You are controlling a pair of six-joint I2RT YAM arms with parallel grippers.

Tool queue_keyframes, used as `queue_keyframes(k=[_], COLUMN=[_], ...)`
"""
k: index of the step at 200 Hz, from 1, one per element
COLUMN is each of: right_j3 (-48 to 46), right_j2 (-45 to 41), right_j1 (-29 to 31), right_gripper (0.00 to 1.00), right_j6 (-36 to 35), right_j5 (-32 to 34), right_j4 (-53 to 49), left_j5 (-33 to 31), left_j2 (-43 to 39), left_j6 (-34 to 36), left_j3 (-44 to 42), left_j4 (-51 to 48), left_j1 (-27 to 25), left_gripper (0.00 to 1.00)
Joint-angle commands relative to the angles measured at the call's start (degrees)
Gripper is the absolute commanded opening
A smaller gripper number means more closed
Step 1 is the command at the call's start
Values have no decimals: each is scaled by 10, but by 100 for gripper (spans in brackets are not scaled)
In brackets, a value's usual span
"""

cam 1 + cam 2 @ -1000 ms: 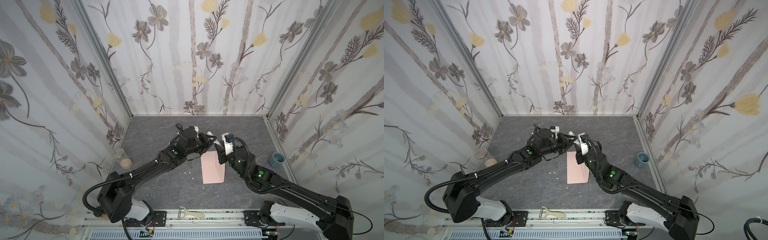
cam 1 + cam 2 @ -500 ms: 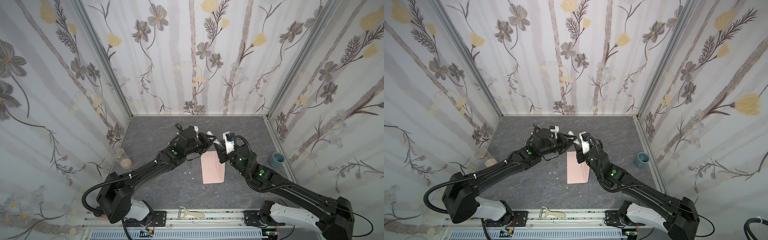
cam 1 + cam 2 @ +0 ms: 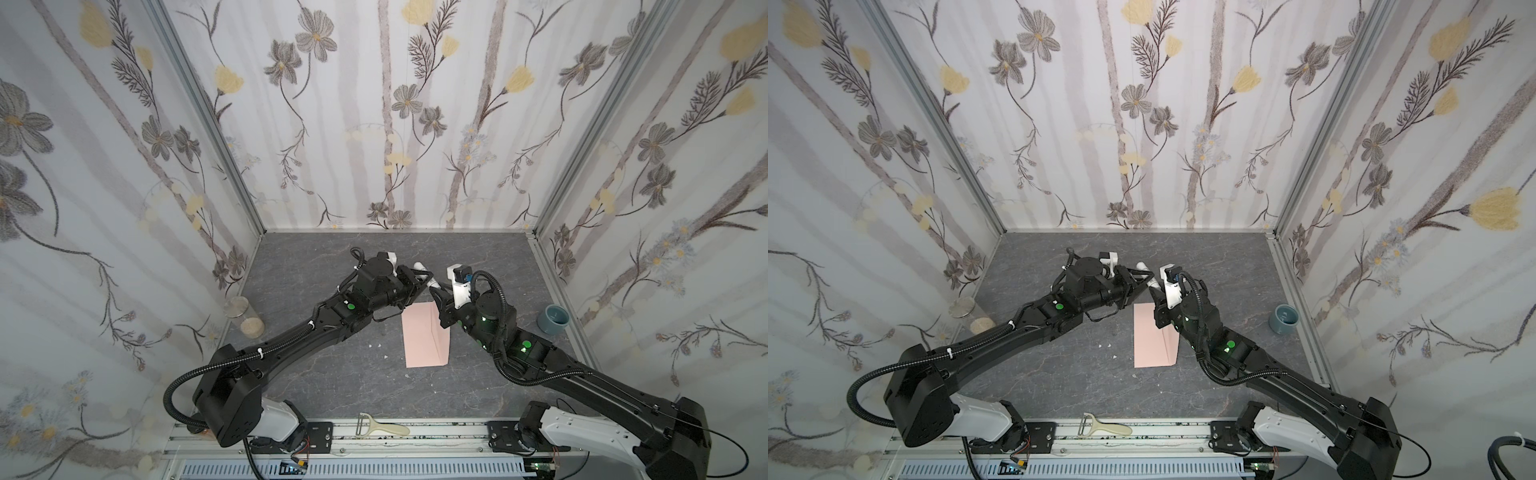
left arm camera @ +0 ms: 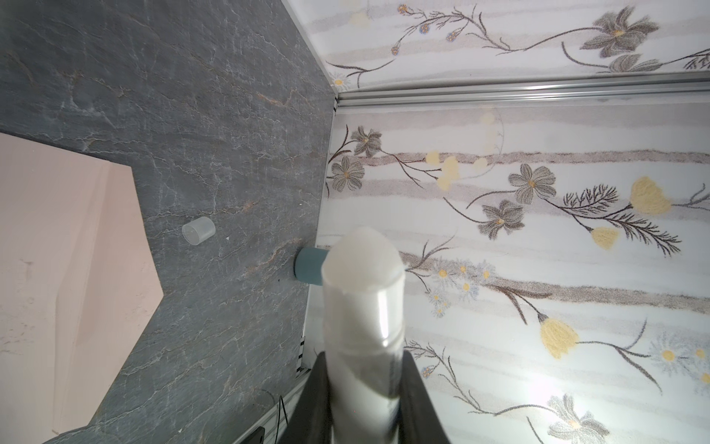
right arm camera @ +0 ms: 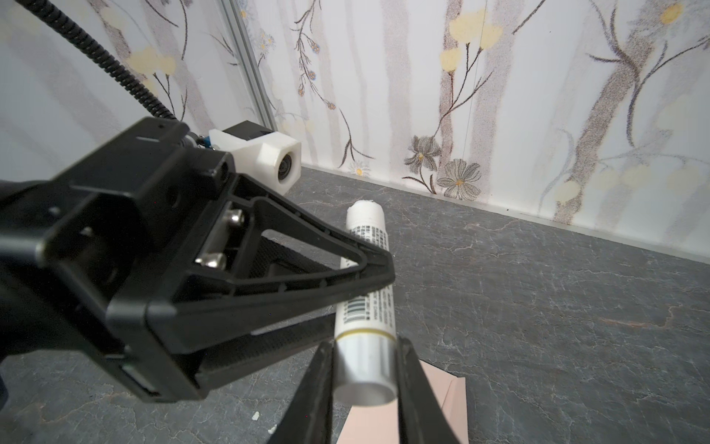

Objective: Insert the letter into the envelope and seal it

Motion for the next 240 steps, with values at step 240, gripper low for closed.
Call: queue_keyframes(k=[240], right_j3=[-169], right_j2=[29], right_j1=[-232], right_gripper=[19], right_j6=[680], right_j5=[-388], right_j4=[308], left_j5=[-87], left_j2=[-20], left_j6=[28], left_j3=[-108], left_j4=[198], left_j1=[-49], left_gripper=[0])
